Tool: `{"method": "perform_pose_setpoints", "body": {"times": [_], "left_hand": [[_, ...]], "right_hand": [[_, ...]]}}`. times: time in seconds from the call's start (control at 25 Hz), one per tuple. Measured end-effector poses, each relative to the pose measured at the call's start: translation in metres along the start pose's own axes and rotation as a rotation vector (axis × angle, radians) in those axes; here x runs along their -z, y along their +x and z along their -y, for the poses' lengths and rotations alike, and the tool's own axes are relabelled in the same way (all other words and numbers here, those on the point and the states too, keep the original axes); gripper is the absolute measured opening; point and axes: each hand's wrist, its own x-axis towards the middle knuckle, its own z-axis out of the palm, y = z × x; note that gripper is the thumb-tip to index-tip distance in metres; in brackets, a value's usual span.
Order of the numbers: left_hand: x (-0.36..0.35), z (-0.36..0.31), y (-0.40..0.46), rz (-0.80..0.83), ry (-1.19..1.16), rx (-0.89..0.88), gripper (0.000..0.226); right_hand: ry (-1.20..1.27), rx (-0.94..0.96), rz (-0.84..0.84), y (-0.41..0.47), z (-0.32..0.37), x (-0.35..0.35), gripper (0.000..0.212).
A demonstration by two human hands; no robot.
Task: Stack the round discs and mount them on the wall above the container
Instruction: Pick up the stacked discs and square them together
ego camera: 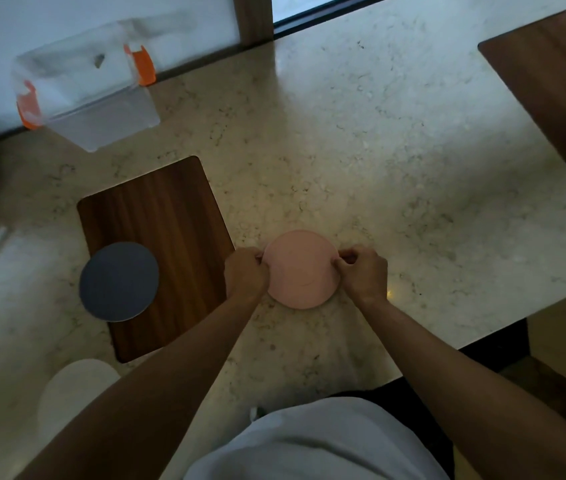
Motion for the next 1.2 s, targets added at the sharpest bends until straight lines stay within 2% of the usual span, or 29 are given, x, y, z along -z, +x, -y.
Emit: {"method": "perform_pose_setpoints", "body": {"times": [0.4, 0.64, 0.8, 0.92, 1.0, 1.2], "left_hand": [[-0.013, -0.001, -0.006, -0.027, 0.103, -0.023, 0.028], [-0.013, -0.007, 0.004, -0.009, -0.036, 0.118, 0.025], [-0.01, -0.002, 0.005, 0.027, -0.133, 0.198, 0.026], [-0.006, 0.006, 0.005, 0.043, -0.184, 0.225, 0.027], [0.0, 0.013, 0.001, 0.029, -0.241, 0.253, 0.025], [0.037, 0.038, -0.012, -0.066, -0.291, 0.283, 0.022]], "right_hand": [[-0.109, -0.019, -0.068, -0.009, 0.0, -0.004, 0.021], [0.007, -0.144, 0.021, -0.002, 0.005, -0.002, 0.019], [0.04, -0.114, 0.041, -0.005, 0.005, -0.002, 0.015], [0.108, -0.111, 0.054, -0.008, 0.006, -0.001, 0.024], [0.129, -0.084, 0.083, -0.011, 0.011, -0.002, 0.029], [0.142, 0.005, 0.152, -0.023, 0.041, -0.021, 0.025]]}}
